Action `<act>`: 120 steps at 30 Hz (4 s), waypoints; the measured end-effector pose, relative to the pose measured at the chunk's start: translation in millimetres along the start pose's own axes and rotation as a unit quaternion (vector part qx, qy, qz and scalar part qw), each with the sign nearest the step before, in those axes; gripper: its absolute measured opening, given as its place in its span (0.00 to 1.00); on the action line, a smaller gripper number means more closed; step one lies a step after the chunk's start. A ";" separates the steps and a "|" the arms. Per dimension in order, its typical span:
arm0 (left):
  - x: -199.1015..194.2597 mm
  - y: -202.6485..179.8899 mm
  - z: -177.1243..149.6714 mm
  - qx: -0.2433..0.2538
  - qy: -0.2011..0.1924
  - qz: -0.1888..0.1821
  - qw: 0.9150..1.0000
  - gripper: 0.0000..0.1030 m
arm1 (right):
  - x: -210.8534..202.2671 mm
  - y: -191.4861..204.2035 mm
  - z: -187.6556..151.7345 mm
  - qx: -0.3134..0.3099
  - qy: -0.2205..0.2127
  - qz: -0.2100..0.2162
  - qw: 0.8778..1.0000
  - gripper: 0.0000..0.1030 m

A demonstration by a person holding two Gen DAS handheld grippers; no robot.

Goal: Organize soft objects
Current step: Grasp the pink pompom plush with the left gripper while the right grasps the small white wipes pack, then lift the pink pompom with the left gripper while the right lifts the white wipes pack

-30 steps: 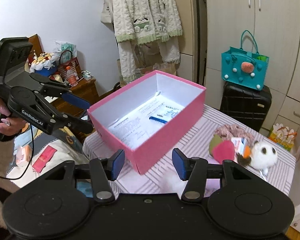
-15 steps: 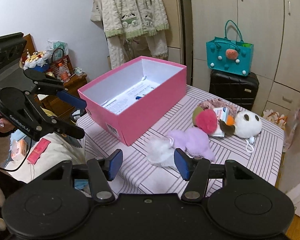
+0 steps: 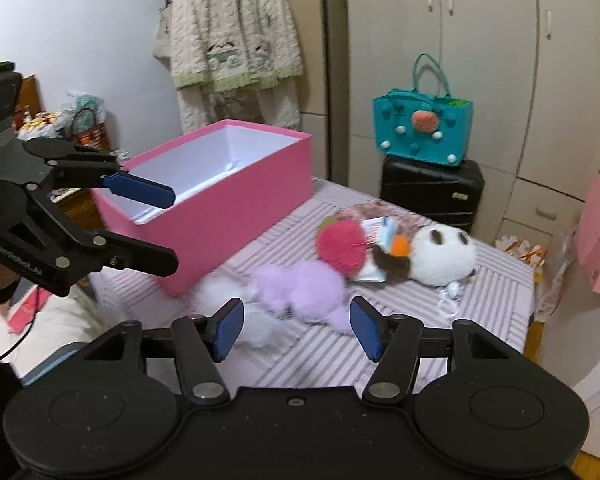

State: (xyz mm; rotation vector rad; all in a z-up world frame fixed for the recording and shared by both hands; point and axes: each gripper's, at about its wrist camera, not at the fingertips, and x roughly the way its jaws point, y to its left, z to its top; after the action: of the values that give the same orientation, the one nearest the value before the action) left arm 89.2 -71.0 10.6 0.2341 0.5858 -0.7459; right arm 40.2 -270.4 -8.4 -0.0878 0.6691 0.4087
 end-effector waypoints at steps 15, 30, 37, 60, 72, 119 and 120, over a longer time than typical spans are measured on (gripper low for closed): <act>113.3 -4.5 3.3 -0.008 -0.006 0.079 0.997 0.71 | 76.4 -70.2 10.1 0.018 -0.042 -0.001 0.999 0.64; 165.9 23.9 8.2 -0.092 0.051 0.055 0.993 0.57 | 157.1 -111.0 55.3 0.052 0.011 0.046 0.998 0.43; 170.8 29.4 9.8 -0.103 0.057 0.065 0.991 0.57 | 179.0 -117.1 55.8 0.062 0.035 0.051 0.996 0.33; 159.9 40.5 -0.3 -0.138 0.020 0.043 0.989 0.41 | 157.8 -103.1 40.7 0.061 0.036 0.079 0.994 0.20; 159.4 50.1 -6.7 -0.172 0.017 0.043 0.984 0.40 | 163.9 -100.3 21.2 0.075 0.077 0.085 0.991 0.38; 73.5 36.2 -10.9 -0.161 0.023 -0.008 0.987 0.40 | 139.5 -72.9 7.6 -0.047 0.108 0.016 0.993 0.53; 72.0 35.4 -11.3 -0.159 0.024 -0.008 0.987 0.40 | 143.7 -74.8 8.6 -0.047 0.116 0.016 0.992 0.56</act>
State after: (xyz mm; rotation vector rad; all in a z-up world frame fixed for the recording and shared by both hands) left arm 151.2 -82.1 -40.3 -0.0476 0.7435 -0.6522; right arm 176.7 -288.4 -94.4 -0.2178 0.8816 0.4654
